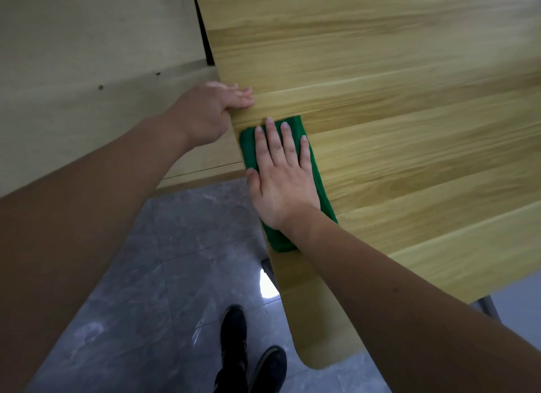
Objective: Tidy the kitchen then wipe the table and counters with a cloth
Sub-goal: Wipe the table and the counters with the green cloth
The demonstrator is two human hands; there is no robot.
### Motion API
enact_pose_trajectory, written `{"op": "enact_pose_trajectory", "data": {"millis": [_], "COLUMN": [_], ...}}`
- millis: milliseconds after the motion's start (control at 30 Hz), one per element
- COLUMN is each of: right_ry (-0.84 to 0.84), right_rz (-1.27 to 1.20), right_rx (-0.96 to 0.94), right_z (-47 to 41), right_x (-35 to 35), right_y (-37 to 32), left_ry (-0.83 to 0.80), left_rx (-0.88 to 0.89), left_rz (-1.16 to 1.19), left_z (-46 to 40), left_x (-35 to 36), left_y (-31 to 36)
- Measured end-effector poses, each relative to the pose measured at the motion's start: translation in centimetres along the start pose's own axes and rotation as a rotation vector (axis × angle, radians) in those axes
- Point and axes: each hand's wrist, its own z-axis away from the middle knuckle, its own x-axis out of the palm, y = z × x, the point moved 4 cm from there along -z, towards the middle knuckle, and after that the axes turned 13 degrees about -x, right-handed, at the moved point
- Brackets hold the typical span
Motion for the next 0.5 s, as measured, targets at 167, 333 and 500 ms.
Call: {"op": "enact_pose_trajectory", "data": {"millis": [167, 333, 500], "right_ry": [0.184, 0.169, 0.045], "right_rz": [-0.224, -0.26, -0.261], "right_rx": [0.054, 0.402, 0.625], "right_z": [1.7, 7.1, 11.1], "right_x": [-0.6, -1.9, -2.8], "right_y": [0.2, 2.8, 4.0], "left_ry": [-0.032, -0.041, -0.269], "left_rx": [-0.115, -0.053, 0.354], "left_rz": [-0.027, -0.216, -0.476], "left_z": [0.9, 1.7, 2.9], "left_x": [0.4, 0.4, 1.8], "left_y": [1.3, 6.3, 12.6]}}
